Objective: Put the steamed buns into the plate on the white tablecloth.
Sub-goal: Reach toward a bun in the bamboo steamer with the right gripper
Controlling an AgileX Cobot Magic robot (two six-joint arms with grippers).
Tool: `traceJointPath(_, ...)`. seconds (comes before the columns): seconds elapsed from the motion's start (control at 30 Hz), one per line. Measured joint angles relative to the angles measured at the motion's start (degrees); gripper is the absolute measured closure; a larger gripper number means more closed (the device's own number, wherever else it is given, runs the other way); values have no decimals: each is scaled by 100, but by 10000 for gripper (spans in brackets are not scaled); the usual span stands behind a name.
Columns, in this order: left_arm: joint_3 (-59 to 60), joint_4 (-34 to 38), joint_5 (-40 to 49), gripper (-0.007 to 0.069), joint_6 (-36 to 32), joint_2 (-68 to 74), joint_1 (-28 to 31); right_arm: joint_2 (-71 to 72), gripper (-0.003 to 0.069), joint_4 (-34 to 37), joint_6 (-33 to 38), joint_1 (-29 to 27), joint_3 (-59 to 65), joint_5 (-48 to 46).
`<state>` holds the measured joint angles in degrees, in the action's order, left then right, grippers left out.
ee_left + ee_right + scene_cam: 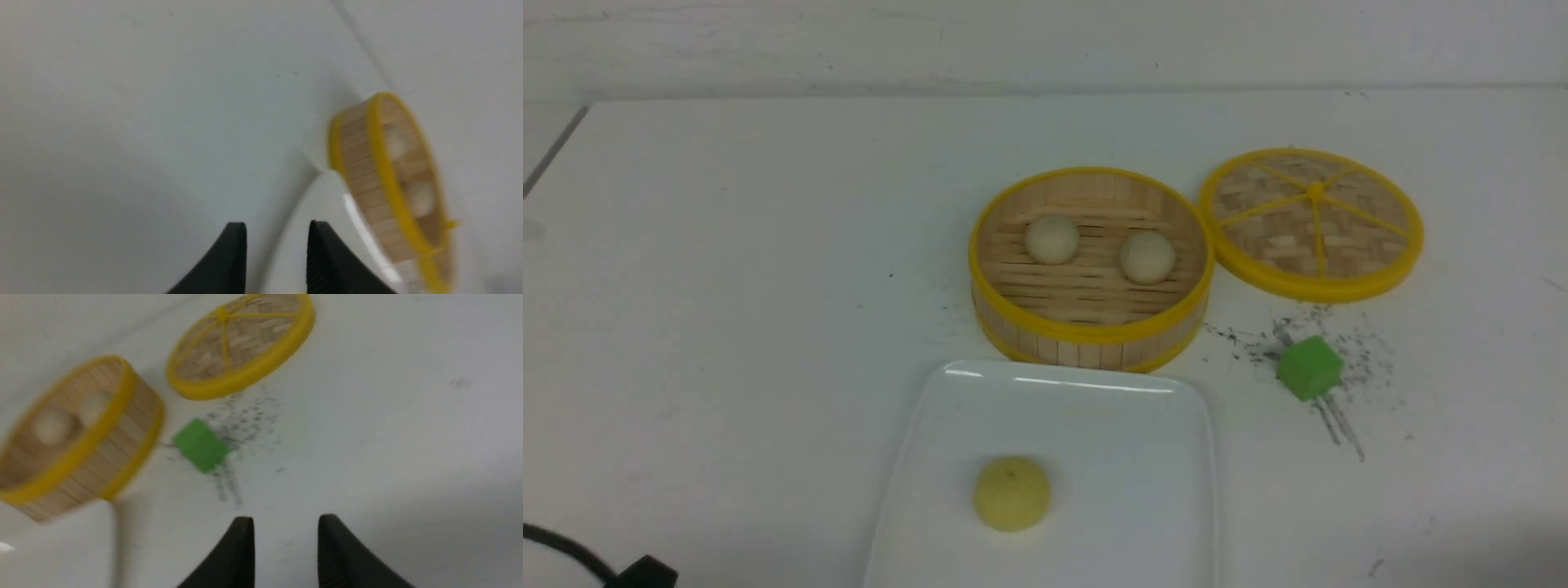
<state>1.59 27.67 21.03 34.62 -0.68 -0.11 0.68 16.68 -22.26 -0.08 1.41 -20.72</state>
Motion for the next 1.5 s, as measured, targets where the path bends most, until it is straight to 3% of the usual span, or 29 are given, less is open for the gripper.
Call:
traceJointPath(0.1,0,827,-78,384,617,0,0,0,419,998,-529,0,4,38)
traceJointPath(0.23,0,1166,-276,384,897,0,0,0,419,1581,-701,0,4,73)
traceJointPath(0.57,0,1310,-1161,384,936,0,0,0,419,1841,-720,0,-3,80)
traceJointPath(0.73,-165,1771,-1628,410,1005,0,-5,0,419,1824,60,0,-507,125)
traceJointPath(0.97,-1894,1225,-1340,506,-931,218,-17,-518,464,1429,1570,0,-1777,129)
traceJointPath(1.03,-2478,1114,-624,559,-1695,819,-17,-1181,557,1084,2006,0,-2330,-268)
traceJointPath(1.07,-2520,1106,-450,568,-1794,880,-17,-1239,557,1006,2006,0,-2372,-322)
traceJointPath(1.1,-2788,1066,237,599,-2070,1446,-17,-1609,622,730,2184,0,-2670,-806)
traceJointPath(1.17,-3144,1006,1401,622,-2332,2252,-17,-2360,669,211,2226,0,-3073,-1805)
traceJointPath(1.27,-3531,860,2644,622,-2719,3517,-17,-3503,673,-319,2173,0,-3603,-3157)
traceJointPath(1.37,-3843,772,3400,622,-3283,4466,-17,-4246,673,-391,2173,0,-3927,-3594)
traceJointPath(1.5,-4193,763,3782,622,-4002,5707,-17,-5423,669,190,2690,33,-4385,-3666)
